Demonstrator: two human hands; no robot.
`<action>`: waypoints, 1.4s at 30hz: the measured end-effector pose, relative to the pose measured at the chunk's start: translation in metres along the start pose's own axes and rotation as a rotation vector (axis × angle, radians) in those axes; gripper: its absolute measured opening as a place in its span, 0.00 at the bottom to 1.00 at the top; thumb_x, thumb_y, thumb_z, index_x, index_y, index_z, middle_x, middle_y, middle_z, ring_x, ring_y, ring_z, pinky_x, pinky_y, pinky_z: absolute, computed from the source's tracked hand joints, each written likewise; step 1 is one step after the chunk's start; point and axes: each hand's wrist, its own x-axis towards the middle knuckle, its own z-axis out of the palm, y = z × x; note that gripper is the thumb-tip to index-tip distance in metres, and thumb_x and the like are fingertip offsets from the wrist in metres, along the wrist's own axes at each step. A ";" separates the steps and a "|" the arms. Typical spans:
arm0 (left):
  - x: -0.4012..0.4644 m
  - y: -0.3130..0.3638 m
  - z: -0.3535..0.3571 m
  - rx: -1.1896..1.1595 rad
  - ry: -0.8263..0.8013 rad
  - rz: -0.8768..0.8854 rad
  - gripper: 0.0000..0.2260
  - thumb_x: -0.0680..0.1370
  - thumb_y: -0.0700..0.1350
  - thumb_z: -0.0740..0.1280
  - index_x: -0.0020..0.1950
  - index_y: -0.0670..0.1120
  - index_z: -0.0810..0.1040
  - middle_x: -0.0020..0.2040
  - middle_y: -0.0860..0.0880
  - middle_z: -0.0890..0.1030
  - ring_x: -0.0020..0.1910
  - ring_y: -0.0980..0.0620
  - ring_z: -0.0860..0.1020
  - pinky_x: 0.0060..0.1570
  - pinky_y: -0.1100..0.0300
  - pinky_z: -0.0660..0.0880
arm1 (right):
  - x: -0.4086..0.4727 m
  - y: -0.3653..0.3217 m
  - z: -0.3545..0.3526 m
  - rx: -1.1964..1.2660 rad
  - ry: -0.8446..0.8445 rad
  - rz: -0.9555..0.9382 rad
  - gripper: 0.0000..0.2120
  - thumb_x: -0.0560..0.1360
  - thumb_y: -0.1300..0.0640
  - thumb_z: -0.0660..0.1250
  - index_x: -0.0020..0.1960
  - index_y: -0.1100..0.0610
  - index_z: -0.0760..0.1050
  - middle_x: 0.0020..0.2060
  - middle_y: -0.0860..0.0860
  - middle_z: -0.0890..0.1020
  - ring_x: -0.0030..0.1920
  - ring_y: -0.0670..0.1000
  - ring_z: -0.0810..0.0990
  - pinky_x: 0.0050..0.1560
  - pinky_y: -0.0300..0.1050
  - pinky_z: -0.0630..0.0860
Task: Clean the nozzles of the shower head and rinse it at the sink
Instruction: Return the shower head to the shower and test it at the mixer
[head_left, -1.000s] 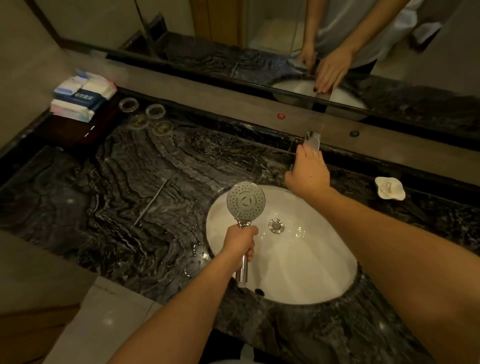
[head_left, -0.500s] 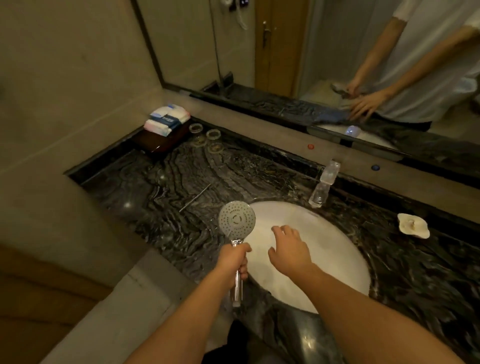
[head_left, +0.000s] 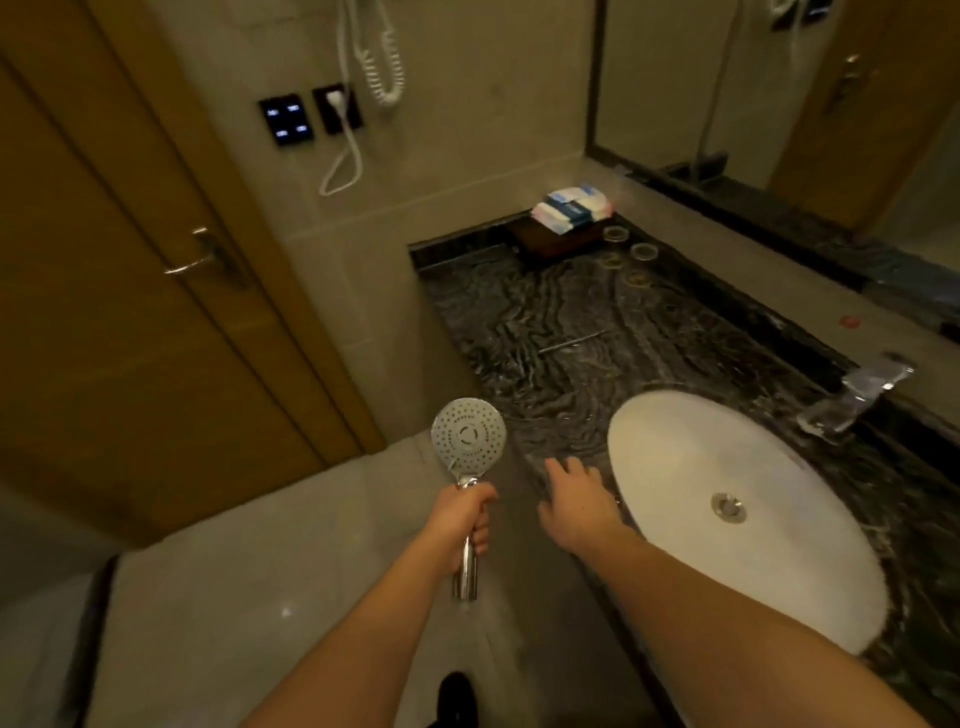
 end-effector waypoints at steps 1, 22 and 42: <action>-0.007 -0.005 -0.015 -0.031 0.031 0.004 0.16 0.78 0.38 0.64 0.33 0.47 0.63 0.23 0.48 0.61 0.17 0.52 0.59 0.21 0.66 0.58 | -0.002 -0.014 0.005 -0.023 -0.025 -0.039 0.26 0.77 0.51 0.62 0.74 0.51 0.61 0.69 0.55 0.67 0.69 0.61 0.66 0.64 0.60 0.72; -0.247 -0.235 -0.394 -0.621 0.731 0.010 0.11 0.76 0.37 0.66 0.36 0.44 0.67 0.24 0.47 0.63 0.20 0.51 0.61 0.25 0.63 0.60 | -0.190 -0.424 0.209 -0.309 -0.348 -0.857 0.26 0.75 0.55 0.61 0.73 0.52 0.65 0.68 0.55 0.70 0.68 0.59 0.67 0.66 0.54 0.70; -0.427 -0.427 -0.501 -1.064 1.187 -0.025 0.14 0.76 0.38 0.65 0.33 0.46 0.64 0.23 0.48 0.62 0.18 0.51 0.61 0.23 0.64 0.61 | -0.405 -0.591 0.357 -0.468 -0.502 -1.426 0.26 0.76 0.47 0.63 0.72 0.51 0.64 0.68 0.53 0.69 0.68 0.55 0.68 0.63 0.52 0.73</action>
